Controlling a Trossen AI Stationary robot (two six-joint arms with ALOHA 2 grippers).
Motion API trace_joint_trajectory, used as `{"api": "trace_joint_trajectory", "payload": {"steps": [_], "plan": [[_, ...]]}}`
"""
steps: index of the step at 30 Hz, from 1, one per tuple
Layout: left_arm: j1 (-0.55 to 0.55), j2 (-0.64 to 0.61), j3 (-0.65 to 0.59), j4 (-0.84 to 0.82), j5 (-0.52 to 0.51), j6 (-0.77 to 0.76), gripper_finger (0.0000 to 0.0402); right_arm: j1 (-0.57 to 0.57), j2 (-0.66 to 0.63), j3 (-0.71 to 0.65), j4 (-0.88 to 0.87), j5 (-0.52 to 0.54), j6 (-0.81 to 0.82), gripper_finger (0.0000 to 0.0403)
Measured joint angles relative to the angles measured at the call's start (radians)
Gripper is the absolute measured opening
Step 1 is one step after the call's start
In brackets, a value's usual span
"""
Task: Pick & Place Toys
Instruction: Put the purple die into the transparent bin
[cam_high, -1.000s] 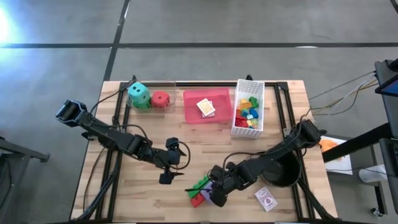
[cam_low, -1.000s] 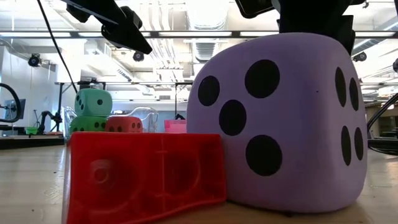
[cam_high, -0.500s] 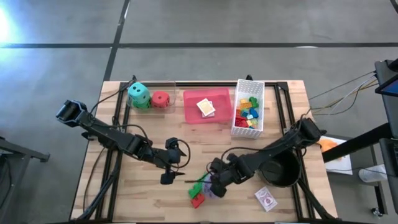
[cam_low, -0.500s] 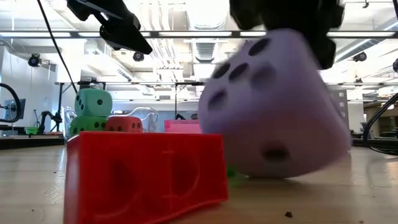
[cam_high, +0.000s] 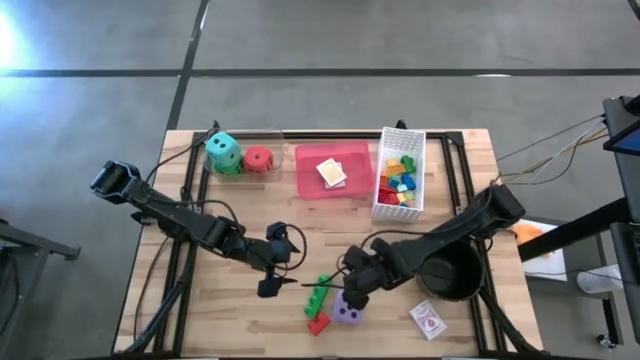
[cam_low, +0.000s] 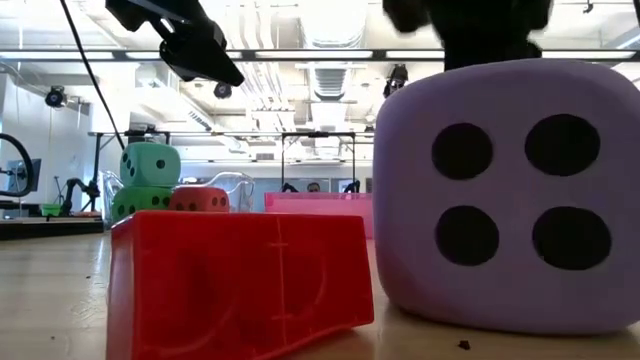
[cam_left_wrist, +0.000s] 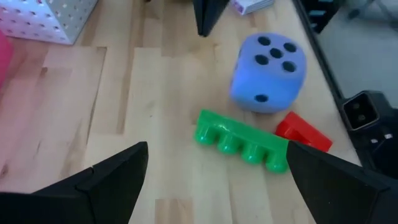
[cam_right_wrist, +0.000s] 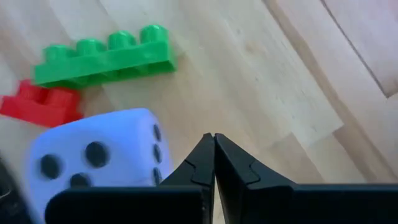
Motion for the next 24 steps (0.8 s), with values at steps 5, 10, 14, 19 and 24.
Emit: {"api": "trace_joint_trajectory", "payload": {"steps": [5,10,14,19,24], "plan": [[-0.003,0.043,0.000,0.097,0.089,0.033,0.0385,0.011,-0.052,0.000,-0.001,0.046,-0.012,0.0008],[-0.010,0.142,0.003,0.221,0.121,0.106,0.0385,0.037,-0.118,0.003,-0.001,0.093,-0.023,0.0008],[-0.010,0.212,0.015,0.289,0.129,0.137,0.0385,0.081,-0.137,0.002,0.007,0.102,-0.024,0.0008],[-0.010,0.233,0.029,0.291,0.129,0.139,0.0385,0.154,-0.117,0.004,0.020,0.073,-0.026,0.0008],[-0.010,0.202,0.028,0.254,0.129,0.140,0.0385,0.216,-0.061,0.004,0.083,0.011,-0.034,0.0008]]}}
